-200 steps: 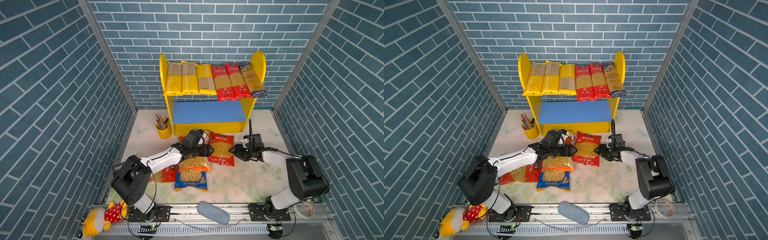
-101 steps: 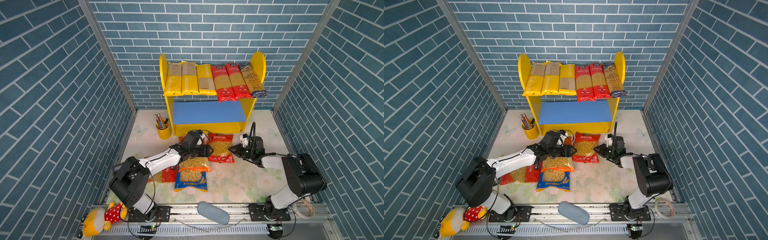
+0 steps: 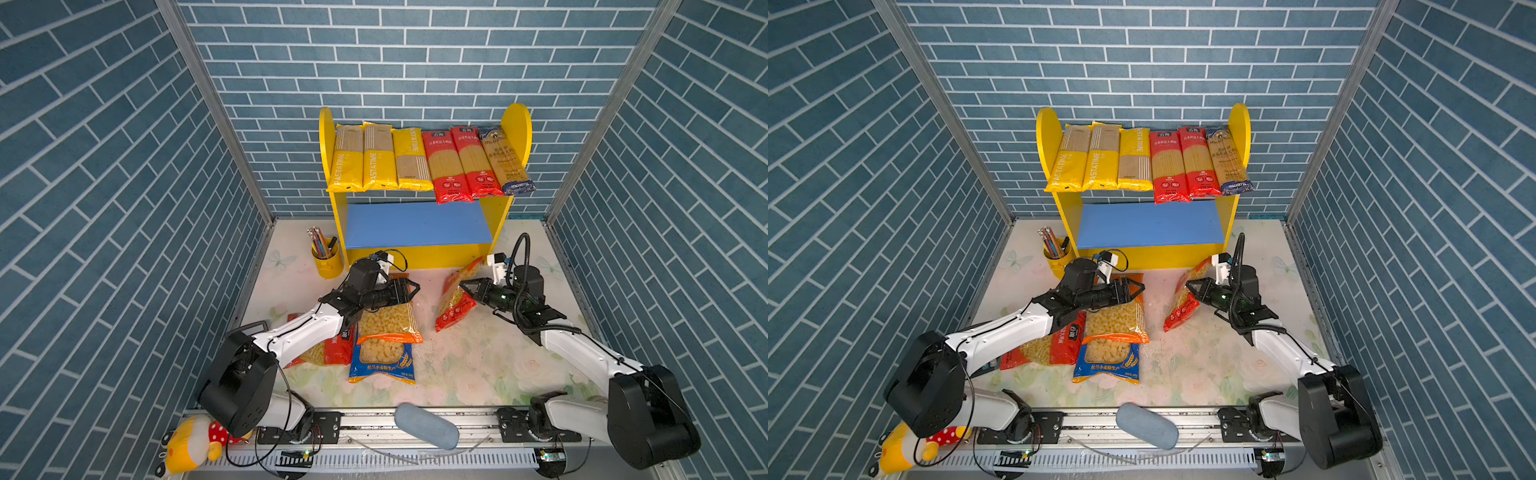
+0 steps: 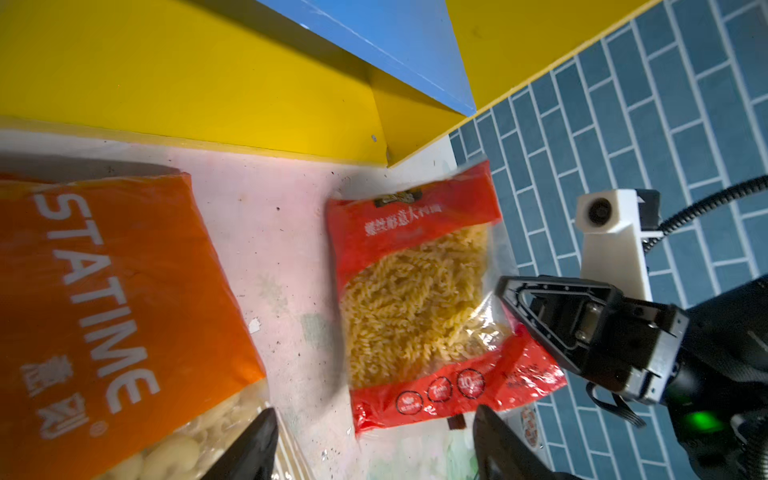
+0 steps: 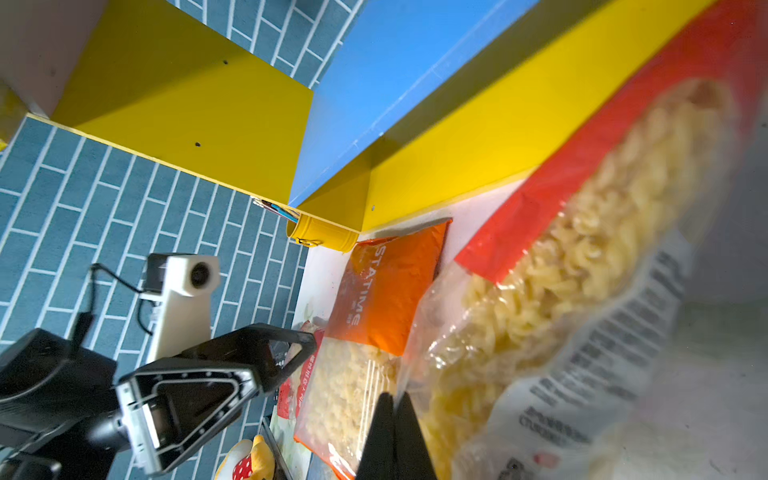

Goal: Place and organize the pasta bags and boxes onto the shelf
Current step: 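Grasp the red fusilli bag with the right gripper and lift it, then carry the red bag with the right gripper toward the blue lower shelf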

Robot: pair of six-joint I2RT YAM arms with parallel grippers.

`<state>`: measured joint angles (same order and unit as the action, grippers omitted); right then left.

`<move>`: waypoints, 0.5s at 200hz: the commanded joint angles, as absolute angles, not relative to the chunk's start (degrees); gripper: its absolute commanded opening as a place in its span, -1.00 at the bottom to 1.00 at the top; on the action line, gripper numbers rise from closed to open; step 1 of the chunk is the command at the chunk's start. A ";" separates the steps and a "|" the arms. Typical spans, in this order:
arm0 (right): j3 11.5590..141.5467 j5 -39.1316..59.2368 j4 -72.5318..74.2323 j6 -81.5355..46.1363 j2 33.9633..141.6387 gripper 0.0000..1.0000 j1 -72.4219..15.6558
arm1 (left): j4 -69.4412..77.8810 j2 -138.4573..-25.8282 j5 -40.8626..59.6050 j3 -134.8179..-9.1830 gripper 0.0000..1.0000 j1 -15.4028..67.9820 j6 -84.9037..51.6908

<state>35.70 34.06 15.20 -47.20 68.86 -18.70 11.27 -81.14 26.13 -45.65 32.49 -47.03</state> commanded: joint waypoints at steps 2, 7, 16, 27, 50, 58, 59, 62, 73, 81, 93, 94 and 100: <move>43.91 32.89 17.58 -47.07 65.87 -1.00 -21.82 | 22.32 -80.01 30.27 -42.09 0.51 30.54 -56.46; 44.97 32.41 17.47 -47.02 66.04 -1.00 -22.39 | 23.66 -79.90 30.55 -41.45 0.51 30.34 -57.52; 46.85 31.73 17.62 -47.11 66.49 -1.00 -23.61 | 25.96 -79.68 31.22 -40.33 0.52 30.11 -59.80; 48.95 31.06 18.43 -47.27 67.49 -1.00 -24.87 | 28.29 -79.15 31.88 -38.54 0.54 29.59 -62.19; 53.16 30.08 23.45 -49.14 71.14 -1.00 -27.07 | 32.29 -77.09 32.80 -34.93 0.60 27.42 -67.10; 54.56 30.10 25.83 -50.27 72.90 -1.00 -27.77 | 33.42 -76.52 33.10 -33.74 0.63 26.47 -68.38; 54.83 30.12 26.10 -50.45 73.19 -1.00 -27.86 | 33.63 -76.41 33.16 -33.62 0.64 26.29 -68.60; 55.56 30.21 26.93 -50.90 73.89 -1.00 -28.19 | 34.23 -76.19 33.26 -33.17 0.65 26.02 -69.16; 57.72 30.38 30.00 -52.37 76.59 -1.00 -29.32 | 36.80 -75.44 33.73 -31.52 0.71 24.72 -71.06; 59.06 29.88 31.84 -52.89 78.28 -1.00 -30.13 | 39.08 -74.85 34.05 -30.31 0.76 23.84 -72.72; 61.43 28.71 33.40 -53.17 80.81 -1.00 -31.60 | 43.61 -73.97 34.18 -28.37 0.80 22.41 -75.78; 61.61 28.59 33.58 -53.17 81.01 -1.00 -31.71 | 44.08 -73.94 34.19 -28.21 0.81 22.28 -76.08; 62.55 27.75 34.71 -53.36 82.29 -1.00 -32.32 | 46.91 -73.90 34.04 -26.92 0.84 21.39 -77.77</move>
